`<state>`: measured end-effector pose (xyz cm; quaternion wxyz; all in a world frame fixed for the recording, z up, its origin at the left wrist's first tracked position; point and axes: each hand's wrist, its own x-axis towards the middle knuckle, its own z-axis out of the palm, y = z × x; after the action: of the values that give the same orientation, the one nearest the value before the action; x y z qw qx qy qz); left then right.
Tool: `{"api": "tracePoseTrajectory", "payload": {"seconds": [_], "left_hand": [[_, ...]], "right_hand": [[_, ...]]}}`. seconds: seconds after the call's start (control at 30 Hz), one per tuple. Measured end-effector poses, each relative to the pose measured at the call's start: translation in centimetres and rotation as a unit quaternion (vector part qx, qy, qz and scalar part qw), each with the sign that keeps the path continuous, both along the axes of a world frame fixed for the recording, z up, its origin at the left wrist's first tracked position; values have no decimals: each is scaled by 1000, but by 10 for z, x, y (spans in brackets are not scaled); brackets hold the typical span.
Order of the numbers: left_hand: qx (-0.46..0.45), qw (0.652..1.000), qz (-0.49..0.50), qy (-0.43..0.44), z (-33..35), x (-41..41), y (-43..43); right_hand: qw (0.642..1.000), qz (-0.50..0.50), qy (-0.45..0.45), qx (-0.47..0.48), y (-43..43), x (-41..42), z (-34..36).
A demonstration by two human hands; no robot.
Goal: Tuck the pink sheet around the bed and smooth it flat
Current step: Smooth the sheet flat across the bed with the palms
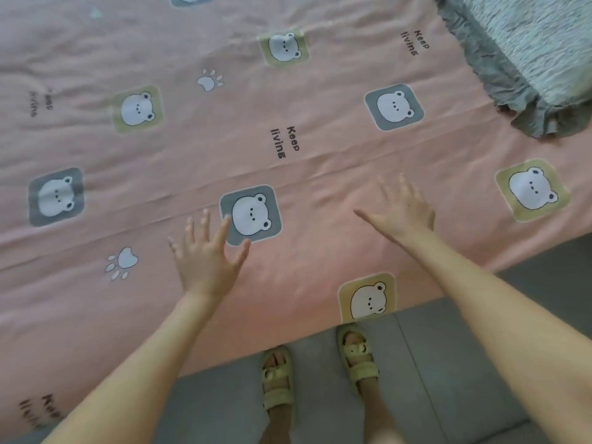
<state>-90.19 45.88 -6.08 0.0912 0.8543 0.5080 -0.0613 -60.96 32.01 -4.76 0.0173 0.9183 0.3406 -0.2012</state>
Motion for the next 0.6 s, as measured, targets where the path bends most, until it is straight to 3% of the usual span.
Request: {"api": "tracePoseTrajectory", "payload": {"seconds": [0.07,0.17,0.23,0.33,0.47,0.5,0.53,0.6], "left_hand": [[-72,984,135,95,-10,-22,31],[-169,917,347,103,-33,-78,14],[-175,904,380,90,-44,-104,-19],[-196,870,451,17,-39,-104,-54],[-250,810,527,-57,-26,-85,-87],[-260,806,530,-46,-20,-85,-85],[-261,825,500,-10,-13,-86,-78],[-232,892,375,96,5,-80,-56]], "right_hand": [[995,20,53,-79,33,11,-11],[984,-75,72,-145,8,-2,-41],[977,-161,67,-123,-34,-29,-57],[950,-268,145,-72,-78,-68,-59],[928,-308,202,-61,-102,-86,-45],[935,-299,179,-64,-103,-82,-39],[946,-288,137,-64,-103,-74,-32],[958,-280,56,-35,-100,-51,-13]]}}
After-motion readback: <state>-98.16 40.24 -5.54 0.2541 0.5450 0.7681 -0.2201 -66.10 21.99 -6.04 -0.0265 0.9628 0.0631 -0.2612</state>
